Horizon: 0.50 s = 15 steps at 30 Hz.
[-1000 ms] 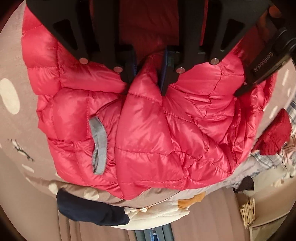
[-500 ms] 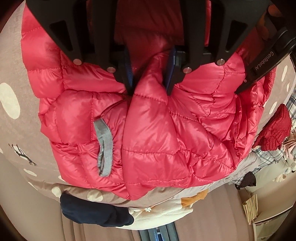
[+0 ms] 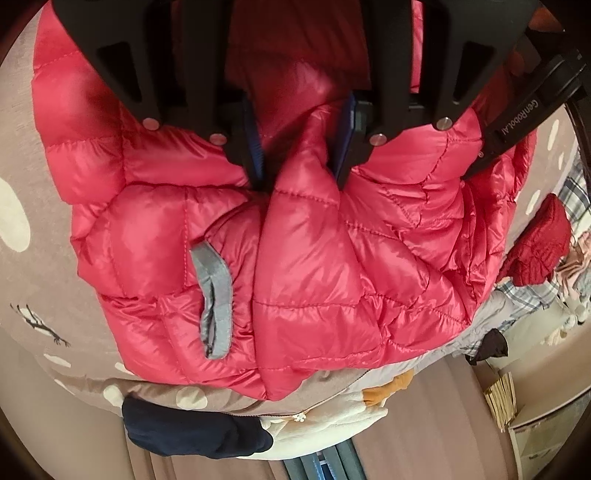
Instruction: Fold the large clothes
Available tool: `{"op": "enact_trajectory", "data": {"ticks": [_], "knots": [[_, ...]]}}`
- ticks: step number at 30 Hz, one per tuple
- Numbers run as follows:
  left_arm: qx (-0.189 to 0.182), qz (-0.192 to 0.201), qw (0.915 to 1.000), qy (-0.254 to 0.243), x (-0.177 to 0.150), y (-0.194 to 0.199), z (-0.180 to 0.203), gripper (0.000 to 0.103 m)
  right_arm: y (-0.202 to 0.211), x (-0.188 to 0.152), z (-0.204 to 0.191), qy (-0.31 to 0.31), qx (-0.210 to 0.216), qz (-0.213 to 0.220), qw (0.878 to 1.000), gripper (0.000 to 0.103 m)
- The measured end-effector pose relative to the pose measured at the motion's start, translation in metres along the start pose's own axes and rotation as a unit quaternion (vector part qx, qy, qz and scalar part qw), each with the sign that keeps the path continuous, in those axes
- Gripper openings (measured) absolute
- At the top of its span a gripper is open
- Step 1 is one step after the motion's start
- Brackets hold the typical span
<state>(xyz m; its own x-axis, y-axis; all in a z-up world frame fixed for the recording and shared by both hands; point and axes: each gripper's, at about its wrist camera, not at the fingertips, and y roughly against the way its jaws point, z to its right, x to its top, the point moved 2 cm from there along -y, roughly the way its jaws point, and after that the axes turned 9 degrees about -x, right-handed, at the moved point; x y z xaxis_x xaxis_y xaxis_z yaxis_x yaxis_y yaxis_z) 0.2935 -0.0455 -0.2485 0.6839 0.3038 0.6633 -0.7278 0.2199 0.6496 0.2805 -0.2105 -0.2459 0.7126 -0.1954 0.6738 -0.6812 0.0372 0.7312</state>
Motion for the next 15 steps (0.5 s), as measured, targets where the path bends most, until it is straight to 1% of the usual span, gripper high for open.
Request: {"op": "enact_trajectory", "data": {"ticks": [2,3,4,5,6,7,8,9,10,11,12,13,15], "knots": [[-0.009,-0.001,0.9999,0.006,0.000,0.002,-0.002,0.029,0.001,0.000,0.001,-0.005,0.008,0.000,1.000,0.037],[-0.017,-0.002,0.9998,0.011,0.001,0.003,-0.003,0.031,0.001,0.000,0.002,-0.010,0.014,-0.002,1.000,0.039],[-0.031,-0.004,0.9994,0.017,0.002,0.006,-0.006,0.037,0.003,0.000,0.003,-0.014,0.017,-0.003,1.000,0.041],[-0.065,-0.011,0.9973,0.032,0.003,0.013,-0.011,0.040,0.005,0.000,0.003,-0.018,0.019,-0.004,1.000,0.044],[-0.088,-0.014,0.9950,0.045,0.004,0.020,-0.015,0.047,0.013,0.000,0.005,-0.024,0.025,-0.008,0.999,0.055],[-0.121,-0.010,0.9903,0.068,0.004,0.031,-0.022,0.058,0.021,-0.002,0.006,-0.030,0.033,-0.011,0.999,0.071],[-0.151,0.003,0.9843,0.091,0.003,0.045,-0.029,0.066,0.034,-0.004,0.009,-0.044,0.048,-0.006,0.998,0.080],[-0.166,0.017,0.9804,0.104,0.002,0.060,-0.034,0.081,0.044,-0.006,0.012,-0.053,0.056,0.000,0.997,0.093],[-0.179,0.034,0.9773,0.108,0.000,0.074,-0.037,0.092,0.059,-0.010,0.017,-0.062,0.061,0.012,0.996,0.098],[-0.183,0.055,0.9758,0.107,-0.003,0.092,-0.042,0.099,0.070,-0.013,0.021,-0.066,0.060,0.020,0.996,0.099],[-0.175,0.068,0.9766,0.105,-0.005,0.100,-0.044,0.102,0.086,-0.017,0.030,-0.073,0.049,0.029,0.996,0.100],[-0.162,0.079,0.9788,0.097,-0.008,0.111,-0.048,0.102,0.095,-0.020,0.036,-0.078,0.039,0.034,0.996,0.101],[-0.153,0.070,0.9817,0.090,-0.011,0.119,-0.054,0.102,0.114,-0.027,0.050,-0.098,0.017,0.046,0.994,0.101]]}}
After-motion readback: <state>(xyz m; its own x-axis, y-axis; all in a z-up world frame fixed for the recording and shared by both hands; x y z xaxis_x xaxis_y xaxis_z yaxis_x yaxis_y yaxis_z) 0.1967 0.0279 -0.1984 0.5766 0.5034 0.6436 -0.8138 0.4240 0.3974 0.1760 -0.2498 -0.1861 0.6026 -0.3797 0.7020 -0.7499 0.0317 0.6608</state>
